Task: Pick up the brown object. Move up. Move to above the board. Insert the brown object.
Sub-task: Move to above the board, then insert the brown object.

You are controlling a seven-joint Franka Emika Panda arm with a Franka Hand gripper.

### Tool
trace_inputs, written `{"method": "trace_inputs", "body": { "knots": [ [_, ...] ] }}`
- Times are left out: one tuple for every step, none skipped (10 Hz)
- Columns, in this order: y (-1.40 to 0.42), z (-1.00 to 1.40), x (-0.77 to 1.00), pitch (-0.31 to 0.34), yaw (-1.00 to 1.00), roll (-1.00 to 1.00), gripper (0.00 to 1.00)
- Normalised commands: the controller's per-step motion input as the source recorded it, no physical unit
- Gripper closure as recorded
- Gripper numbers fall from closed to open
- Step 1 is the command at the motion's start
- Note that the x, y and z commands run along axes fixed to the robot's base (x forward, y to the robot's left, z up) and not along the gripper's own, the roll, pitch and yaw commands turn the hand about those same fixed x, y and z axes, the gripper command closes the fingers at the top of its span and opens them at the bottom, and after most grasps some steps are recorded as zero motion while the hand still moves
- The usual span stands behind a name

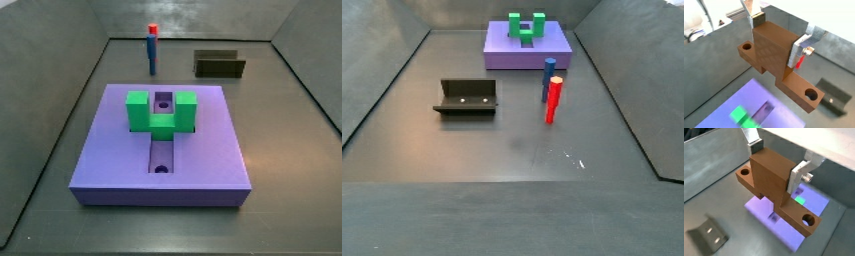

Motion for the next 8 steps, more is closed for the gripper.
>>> {"method": "trace_inputs", "body": {
  "knots": [
    [-0.97, 0.13, 0.18, 0.155, 0.01, 0.01, 1.0],
    [-0.62, 0.1, 0.14, 0.153, 0.01, 0.01, 1.0],
    [-0.28, 0.05, 0.09, 0.123, 0.01, 0.02, 1.0],
    [0.0, -0.06, 0.0, 0.0, -0.09, -0.05, 1.0],
    [0.0, -0.07, 0.0, -0.033, -0.24, -0.03, 1.0],
    [-0.03, -0.1, 0.02, -0.089, -0.48, -0.07, 1.0],
    [-0.06, -0.12, 0.08, -0.106, -0.62, -0.11, 1.0],
    [-0.04, -0.16, 0.05, -0.123, -0.61, -0.12, 1.0]
  ]
}}
